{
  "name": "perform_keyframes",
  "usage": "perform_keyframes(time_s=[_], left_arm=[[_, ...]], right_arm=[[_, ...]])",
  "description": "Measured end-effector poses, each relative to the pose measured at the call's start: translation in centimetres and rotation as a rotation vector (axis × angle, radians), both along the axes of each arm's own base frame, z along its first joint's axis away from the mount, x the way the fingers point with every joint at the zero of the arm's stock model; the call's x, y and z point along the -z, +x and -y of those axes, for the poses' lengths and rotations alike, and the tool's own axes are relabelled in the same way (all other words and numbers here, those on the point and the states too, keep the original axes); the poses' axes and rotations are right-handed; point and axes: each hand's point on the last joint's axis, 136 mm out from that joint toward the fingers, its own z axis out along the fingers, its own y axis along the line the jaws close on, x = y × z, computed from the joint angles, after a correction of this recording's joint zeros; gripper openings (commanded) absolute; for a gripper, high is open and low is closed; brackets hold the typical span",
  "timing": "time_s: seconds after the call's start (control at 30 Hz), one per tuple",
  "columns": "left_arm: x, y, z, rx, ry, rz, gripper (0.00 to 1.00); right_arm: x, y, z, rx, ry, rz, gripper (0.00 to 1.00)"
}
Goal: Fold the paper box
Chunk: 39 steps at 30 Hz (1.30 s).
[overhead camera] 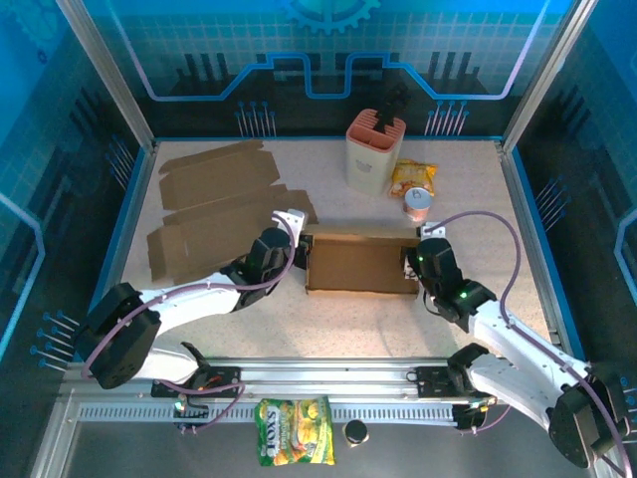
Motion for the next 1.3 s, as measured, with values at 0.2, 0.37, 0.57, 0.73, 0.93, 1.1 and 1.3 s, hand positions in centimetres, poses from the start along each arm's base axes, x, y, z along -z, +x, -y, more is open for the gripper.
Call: perform_keyframes(time_s=[0.2, 0.37, 0.57, 0.73, 0.93, 1.1, 1.3], left_arm=[[0.0, -0.4, 0.5, 0.012, -0.002, 0.009, 0.00], [0.0, -0.7, 0.9, 0.024, -0.002, 0.009, 0.00], [-0.1, -0.7, 0.9, 0.027, 0.012, 0.018, 0.00], [-0.1, -0.5, 0.7, 0.008, 0.020, 0.021, 0.00], [-0.1, -0.3, 0.6, -0.006, 0.028, 0.020, 0.00], [0.0, -0.4, 0.7, -0.003, 0.030, 0.019, 0.00], [-0.1, -0.4, 0.9, -0.001, 0.026, 0.018, 0.00]], right_arm=[[-1.3, -1.4, -0.1, 0.019, 0.080, -0.062, 0.81], [-2.2, -3.0, -1.2, -0.013, 0.181, -0.128, 0.90], [-2.7, -5.5, -2.5, -0.065, 0.288, -0.237, 1.00], [-4.0, -7.0, -3.1, -0.107, 0.312, -0.300, 1.00], [-7.3, -8.0, -3.1, -0.129, 0.330, -0.310, 1.00], [-11.4, -8.3, -3.5, -0.167, 0.385, -0.241, 1.00], [-14.4, -8.1, -3.1, -0.138, 0.446, -0.204, 0.98]])
